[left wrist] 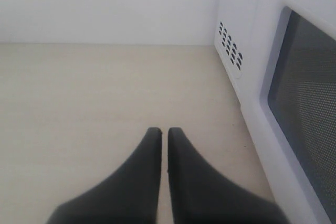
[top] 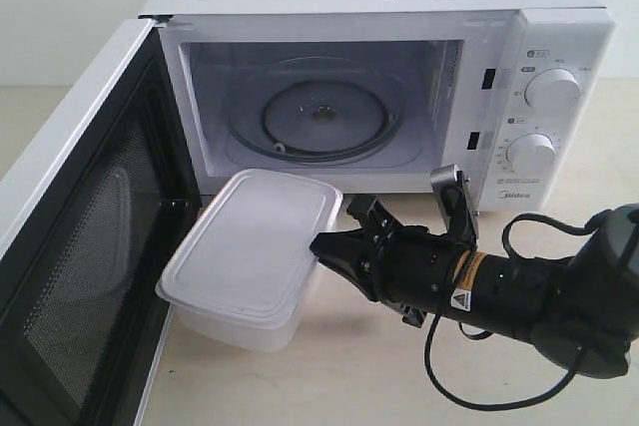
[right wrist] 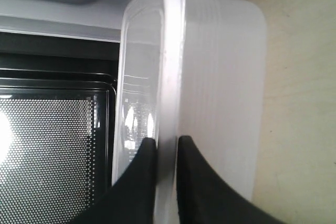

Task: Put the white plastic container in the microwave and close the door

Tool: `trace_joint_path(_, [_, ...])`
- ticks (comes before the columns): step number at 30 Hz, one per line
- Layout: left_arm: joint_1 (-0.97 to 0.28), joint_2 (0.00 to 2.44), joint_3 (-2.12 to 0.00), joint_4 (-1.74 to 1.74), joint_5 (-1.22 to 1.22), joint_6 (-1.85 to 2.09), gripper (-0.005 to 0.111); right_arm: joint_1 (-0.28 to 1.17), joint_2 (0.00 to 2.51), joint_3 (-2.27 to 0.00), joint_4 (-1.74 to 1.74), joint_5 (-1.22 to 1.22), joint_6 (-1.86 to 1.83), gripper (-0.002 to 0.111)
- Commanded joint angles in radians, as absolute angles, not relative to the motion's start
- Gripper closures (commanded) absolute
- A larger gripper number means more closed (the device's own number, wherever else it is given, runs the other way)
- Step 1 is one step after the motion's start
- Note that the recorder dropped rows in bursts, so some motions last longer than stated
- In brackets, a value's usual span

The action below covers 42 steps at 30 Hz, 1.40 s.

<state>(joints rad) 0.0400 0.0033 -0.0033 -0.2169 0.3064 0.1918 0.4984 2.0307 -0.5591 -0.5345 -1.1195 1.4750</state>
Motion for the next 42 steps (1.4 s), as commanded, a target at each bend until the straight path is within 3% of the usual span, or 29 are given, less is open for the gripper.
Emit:
trace_joint_path(1, [0.036,0.000,0.000,-0.221,0.296,0.186,0.102,0.498,2.025,-0.530,-0.518,-1.174,1.467,0.108])
trace_joint_path(15, [0.036,0.000,0.000,-0.221,0.296,0.186,0.102,0.498,1.963,-0.413,-0.491,-1.221,1.414,0.108])
trace_joint_path(30, [0.036,0.000,0.000,-0.221,0.296,0.186,0.102,0.498,1.614,-0.283,-0.433,-1.221,1.429,0.108])
trace_joint_path(35, [0.036,0.000,0.000,-0.221,0.296,0.186,0.102,0.498,1.581,-0.280,-0.462,-1.045,1.446,0.108])
trace_joint_path(37, [0.036,0.000,0.000,-0.221,0.296,0.186,0.102,0.498,1.581,-0.280,-0.505,-0.918,1.522,0.097])
trace_joint_path(38, [0.036,0.000,0.000,-0.221,0.296,0.186,0.102,0.498,1.581,-0.280,-0.533,-0.901,1.536,0.083])
trace_joint_path(40, [0.036,0.000,0.000,-0.221,0.296,0.186,0.102,0.498,1.581,-0.280,-0.544,-0.899,1.538,0.067])
trace_joint_path(42, [0.036,0.000,0.000,-0.221,0.296,0.186,0.102,0.498,1.581,-0.280,-0.556,-0.863,1.561,0.061])
